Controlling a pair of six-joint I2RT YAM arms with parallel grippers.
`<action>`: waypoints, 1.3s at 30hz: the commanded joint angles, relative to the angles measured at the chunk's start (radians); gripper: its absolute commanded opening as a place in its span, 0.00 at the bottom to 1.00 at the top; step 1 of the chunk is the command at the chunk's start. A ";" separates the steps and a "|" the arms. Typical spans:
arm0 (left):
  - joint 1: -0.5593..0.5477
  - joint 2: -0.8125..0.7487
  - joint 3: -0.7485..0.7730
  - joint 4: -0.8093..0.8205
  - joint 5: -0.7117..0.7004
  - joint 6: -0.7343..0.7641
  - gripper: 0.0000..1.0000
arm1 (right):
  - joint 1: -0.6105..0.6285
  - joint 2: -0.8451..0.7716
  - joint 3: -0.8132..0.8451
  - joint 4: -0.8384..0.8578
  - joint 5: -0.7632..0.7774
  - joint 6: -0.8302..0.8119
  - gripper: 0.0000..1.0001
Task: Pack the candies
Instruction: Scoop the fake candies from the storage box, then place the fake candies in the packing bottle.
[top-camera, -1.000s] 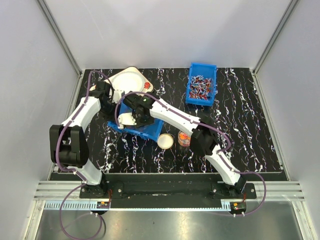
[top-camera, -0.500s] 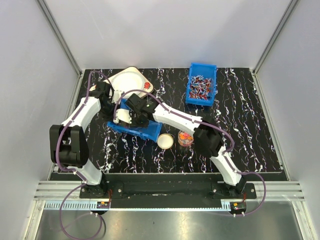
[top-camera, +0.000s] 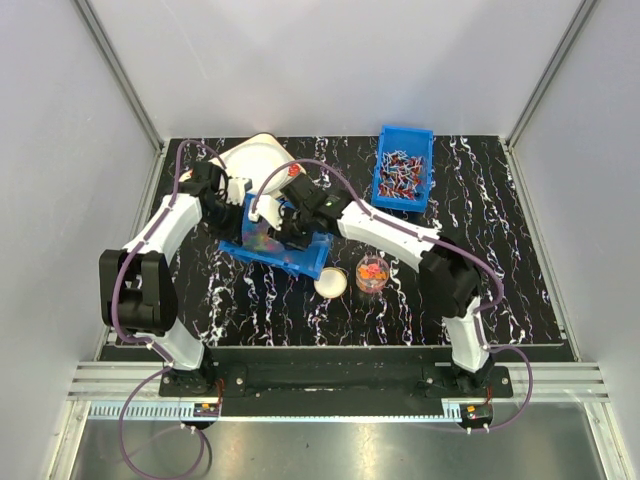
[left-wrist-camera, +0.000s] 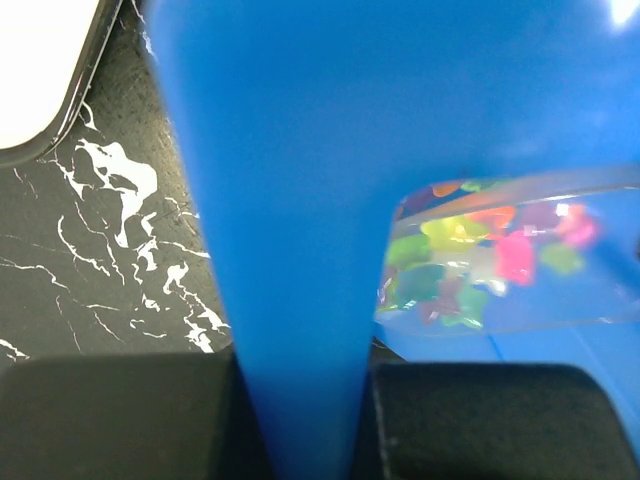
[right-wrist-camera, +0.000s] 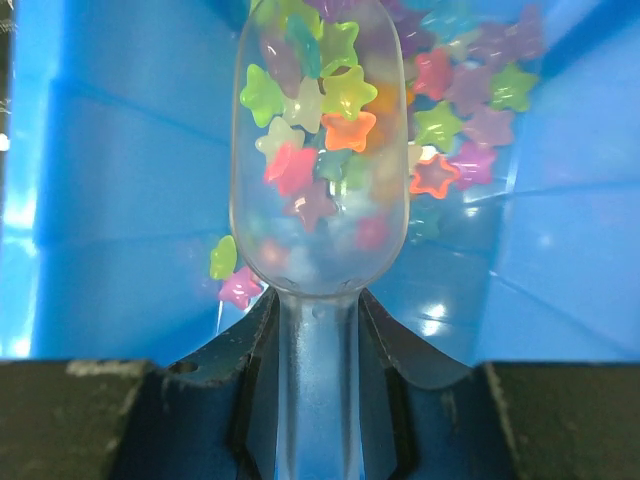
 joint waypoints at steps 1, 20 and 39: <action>0.007 -0.027 0.021 0.052 0.089 -0.019 0.00 | -0.013 -0.121 -0.011 0.073 -0.079 0.032 0.00; 0.025 0.000 0.022 0.063 0.080 -0.039 0.00 | -0.053 -0.313 -0.231 0.158 -0.072 0.021 0.00; 0.052 -0.006 0.018 0.063 0.115 -0.037 0.00 | -0.180 -0.449 -0.416 0.333 -0.309 0.150 0.00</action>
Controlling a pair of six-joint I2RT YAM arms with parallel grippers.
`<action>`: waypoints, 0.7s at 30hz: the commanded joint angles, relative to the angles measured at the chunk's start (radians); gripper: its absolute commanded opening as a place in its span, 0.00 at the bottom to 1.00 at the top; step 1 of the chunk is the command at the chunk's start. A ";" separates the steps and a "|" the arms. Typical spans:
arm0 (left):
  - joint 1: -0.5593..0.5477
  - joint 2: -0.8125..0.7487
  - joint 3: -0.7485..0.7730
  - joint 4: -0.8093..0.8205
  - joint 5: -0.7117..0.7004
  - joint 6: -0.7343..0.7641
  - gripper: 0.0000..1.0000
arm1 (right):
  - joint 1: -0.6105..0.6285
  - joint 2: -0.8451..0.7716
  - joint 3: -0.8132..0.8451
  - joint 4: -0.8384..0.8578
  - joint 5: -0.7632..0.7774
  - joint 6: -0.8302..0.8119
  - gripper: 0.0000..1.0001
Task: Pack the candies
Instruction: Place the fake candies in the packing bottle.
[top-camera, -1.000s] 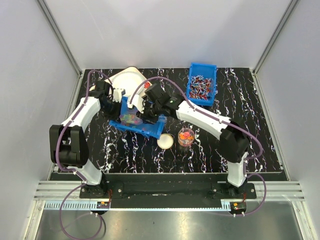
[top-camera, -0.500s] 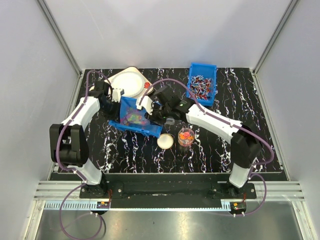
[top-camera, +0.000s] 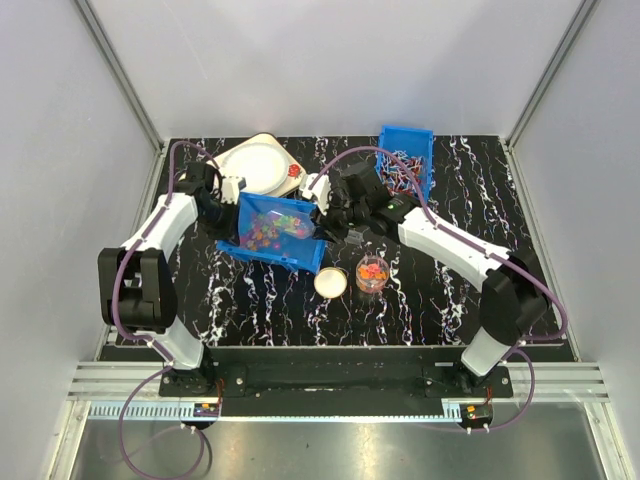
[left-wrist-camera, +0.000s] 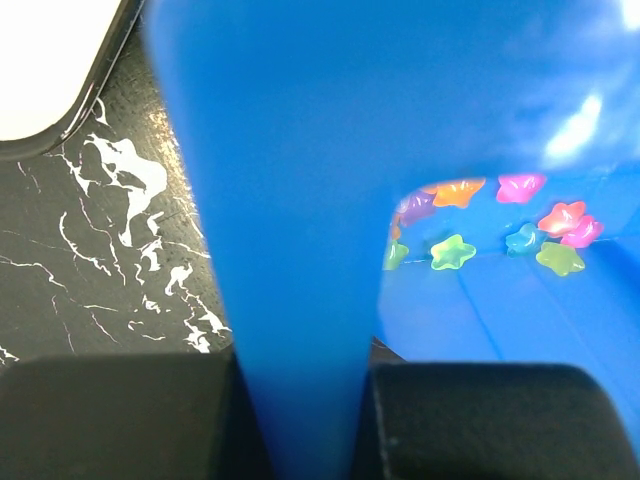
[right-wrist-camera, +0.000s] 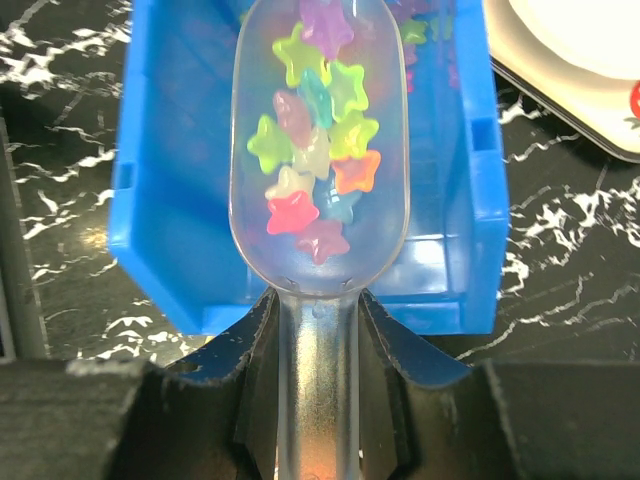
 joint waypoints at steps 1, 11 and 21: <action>0.013 -0.019 0.018 0.051 0.087 -0.014 0.00 | -0.001 -0.062 -0.009 0.080 -0.102 0.035 0.00; 0.019 -0.018 0.019 0.050 0.097 -0.014 0.00 | -0.001 -0.063 -0.019 0.098 -0.075 0.038 0.00; 0.022 -0.024 0.016 0.050 0.107 -0.017 0.00 | -0.001 -0.077 -0.030 0.100 -0.066 0.031 0.00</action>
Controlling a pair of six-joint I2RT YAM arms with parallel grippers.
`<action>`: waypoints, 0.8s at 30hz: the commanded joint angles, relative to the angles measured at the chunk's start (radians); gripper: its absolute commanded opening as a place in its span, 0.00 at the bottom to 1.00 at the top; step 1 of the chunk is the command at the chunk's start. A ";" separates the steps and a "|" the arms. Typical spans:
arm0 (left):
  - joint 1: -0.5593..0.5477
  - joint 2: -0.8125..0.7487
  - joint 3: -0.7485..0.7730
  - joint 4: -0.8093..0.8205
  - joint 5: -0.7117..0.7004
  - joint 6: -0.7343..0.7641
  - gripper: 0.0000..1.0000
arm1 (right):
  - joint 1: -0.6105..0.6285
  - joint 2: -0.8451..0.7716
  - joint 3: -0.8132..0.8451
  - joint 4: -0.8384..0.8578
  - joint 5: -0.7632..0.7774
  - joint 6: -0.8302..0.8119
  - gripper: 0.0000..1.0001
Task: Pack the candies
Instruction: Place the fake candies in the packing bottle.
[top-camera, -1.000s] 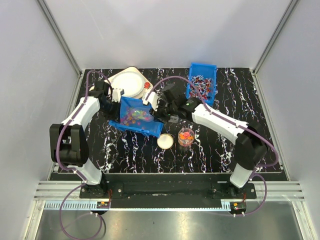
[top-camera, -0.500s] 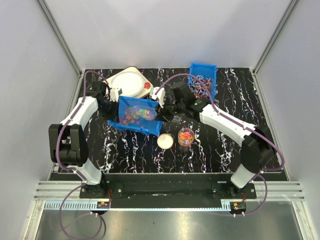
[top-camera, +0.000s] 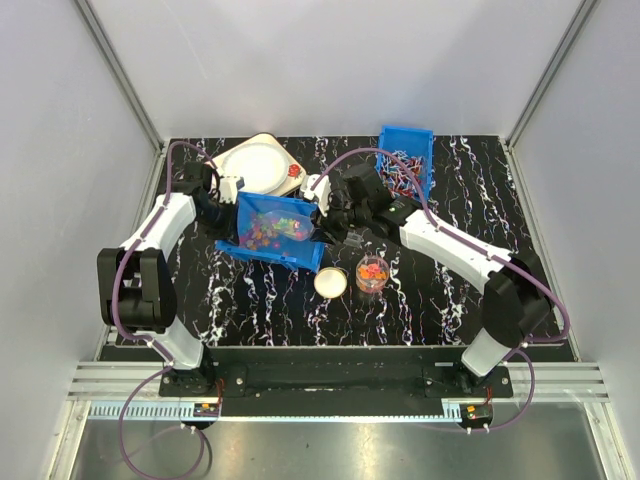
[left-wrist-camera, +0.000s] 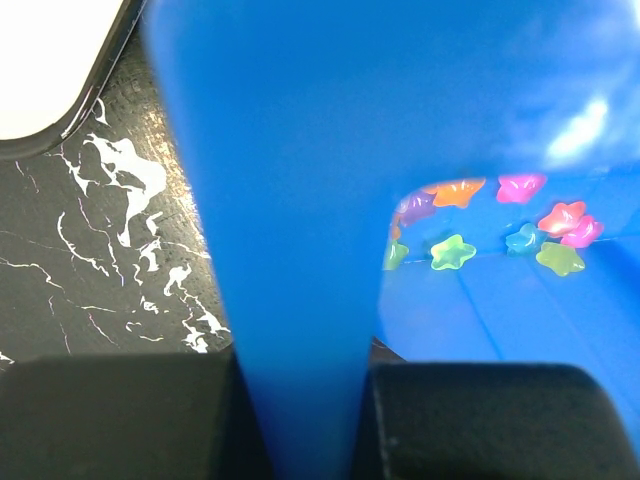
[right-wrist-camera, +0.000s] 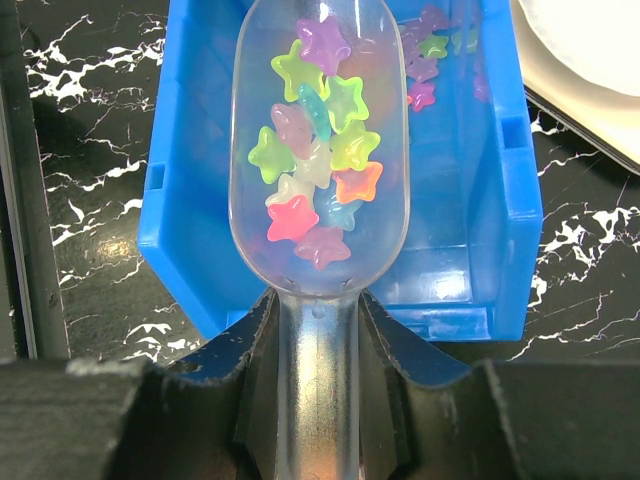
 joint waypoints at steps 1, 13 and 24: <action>0.005 -0.024 0.016 0.051 0.083 -0.017 0.00 | 0.000 -0.056 0.001 0.058 -0.012 0.003 0.00; 0.007 -0.025 0.013 0.051 0.089 -0.015 0.00 | 0.000 -0.088 0.002 0.053 0.009 -0.005 0.00; 0.009 -0.016 0.013 0.050 0.093 -0.017 0.00 | -0.089 -0.197 0.008 -0.040 0.023 -0.084 0.00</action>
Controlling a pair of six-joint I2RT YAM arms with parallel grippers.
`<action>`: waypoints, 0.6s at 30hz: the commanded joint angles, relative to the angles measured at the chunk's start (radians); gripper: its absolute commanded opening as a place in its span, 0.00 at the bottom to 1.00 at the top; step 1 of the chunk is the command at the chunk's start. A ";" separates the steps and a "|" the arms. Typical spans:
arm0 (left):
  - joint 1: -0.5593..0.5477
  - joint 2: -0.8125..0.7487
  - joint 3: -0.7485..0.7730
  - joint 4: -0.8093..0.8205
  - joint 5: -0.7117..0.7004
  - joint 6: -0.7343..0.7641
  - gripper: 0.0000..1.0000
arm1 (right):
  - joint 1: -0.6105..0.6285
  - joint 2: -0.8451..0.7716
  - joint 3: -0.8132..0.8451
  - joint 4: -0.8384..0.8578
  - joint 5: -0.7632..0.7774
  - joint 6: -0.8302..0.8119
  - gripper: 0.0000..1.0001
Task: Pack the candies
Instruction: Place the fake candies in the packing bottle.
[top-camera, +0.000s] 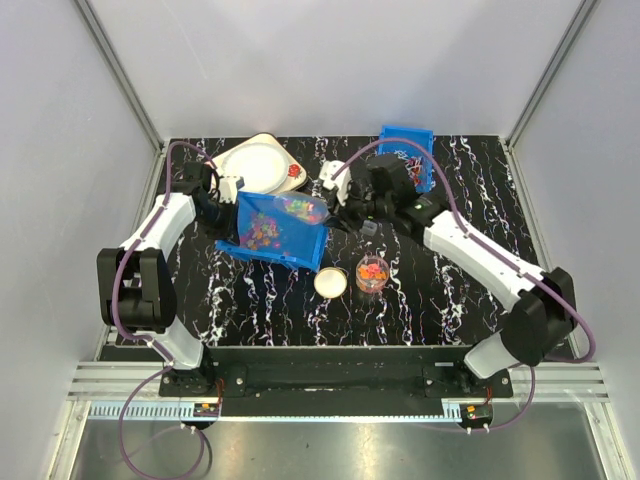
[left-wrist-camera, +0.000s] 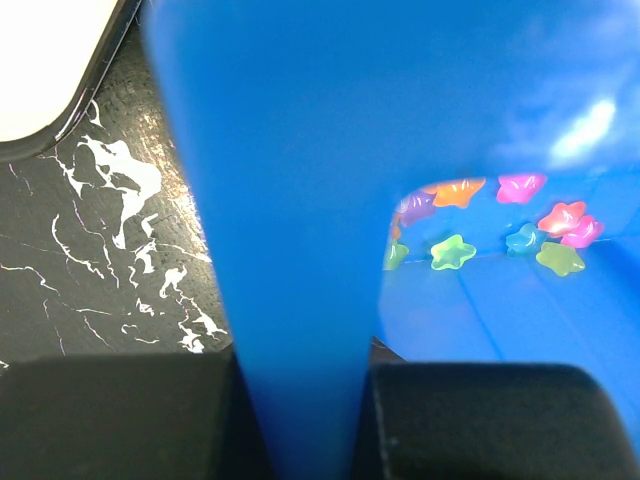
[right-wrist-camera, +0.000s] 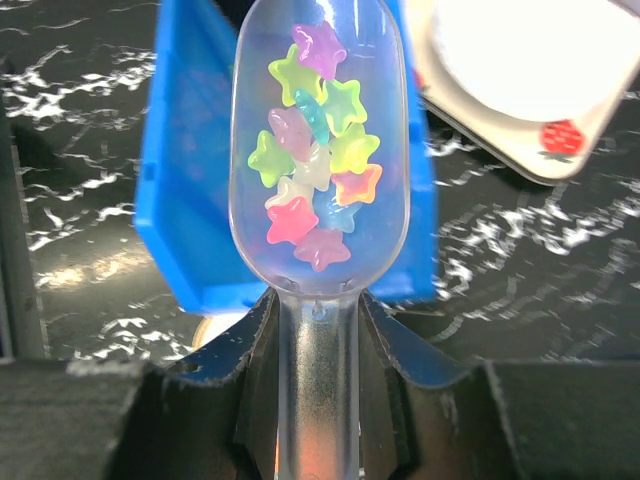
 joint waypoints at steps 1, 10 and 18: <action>0.005 -0.016 0.013 0.050 0.080 -0.016 0.00 | -0.055 -0.085 0.010 -0.023 0.007 -0.055 0.00; 0.005 -0.016 0.013 0.050 0.083 -0.016 0.00 | -0.150 -0.213 -0.053 -0.096 0.007 -0.112 0.00; 0.007 -0.015 0.013 0.048 0.091 -0.016 0.00 | -0.241 -0.317 -0.139 -0.217 0.008 -0.184 0.00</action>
